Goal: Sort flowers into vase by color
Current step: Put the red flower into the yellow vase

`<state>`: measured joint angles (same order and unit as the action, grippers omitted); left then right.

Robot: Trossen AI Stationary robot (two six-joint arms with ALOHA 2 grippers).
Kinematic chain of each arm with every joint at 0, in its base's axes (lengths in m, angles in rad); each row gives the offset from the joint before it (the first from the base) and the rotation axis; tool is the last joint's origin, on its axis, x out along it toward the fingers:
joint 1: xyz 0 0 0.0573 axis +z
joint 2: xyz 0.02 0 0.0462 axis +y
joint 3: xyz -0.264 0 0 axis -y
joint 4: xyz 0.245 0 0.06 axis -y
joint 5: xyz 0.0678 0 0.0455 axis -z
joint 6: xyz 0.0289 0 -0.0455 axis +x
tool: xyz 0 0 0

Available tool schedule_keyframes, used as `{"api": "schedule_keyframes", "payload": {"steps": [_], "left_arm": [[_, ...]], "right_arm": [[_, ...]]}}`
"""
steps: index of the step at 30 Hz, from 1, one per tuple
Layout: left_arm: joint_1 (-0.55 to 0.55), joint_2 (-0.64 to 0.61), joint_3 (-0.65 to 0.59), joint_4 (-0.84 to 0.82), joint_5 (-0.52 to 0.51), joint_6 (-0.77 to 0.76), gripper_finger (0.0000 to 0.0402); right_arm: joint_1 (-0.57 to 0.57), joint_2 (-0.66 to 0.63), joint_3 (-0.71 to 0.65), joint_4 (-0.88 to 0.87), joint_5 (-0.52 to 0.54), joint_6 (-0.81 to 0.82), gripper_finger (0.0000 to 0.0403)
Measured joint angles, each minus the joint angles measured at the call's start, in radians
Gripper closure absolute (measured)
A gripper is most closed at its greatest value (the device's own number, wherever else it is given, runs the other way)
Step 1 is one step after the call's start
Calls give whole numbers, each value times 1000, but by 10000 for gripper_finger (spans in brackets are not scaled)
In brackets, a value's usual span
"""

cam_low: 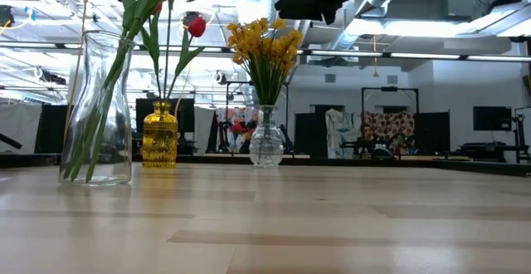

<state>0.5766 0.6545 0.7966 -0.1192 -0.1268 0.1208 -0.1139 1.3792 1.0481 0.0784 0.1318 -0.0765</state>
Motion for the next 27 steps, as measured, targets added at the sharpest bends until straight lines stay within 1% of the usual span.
{"api": "schedule_keyframes", "payload": {"steps": [2, 8, 14, 21, 27], "left_arm": [[21, -1, -13, 13, 25, -12, 388], [55, -7, -71, -4, 27, -63, 388], [61, -21, -113, 63, 54, -81, 388], [60, -34, -98, 116, 86, -81, 388], [60, -57, -90, 100, 120, -113, 388]], "right_arm": [[0, 0, 0, -4, 0, 0, 211], [0, 0, 0, -10, 0, 0, 211], [0, 0, 0, -18, 0, 0, 211], [0, 0, 0, -19, 0, -1, 211], [0, 0, 0, -19, 0, -1, 211]]}}
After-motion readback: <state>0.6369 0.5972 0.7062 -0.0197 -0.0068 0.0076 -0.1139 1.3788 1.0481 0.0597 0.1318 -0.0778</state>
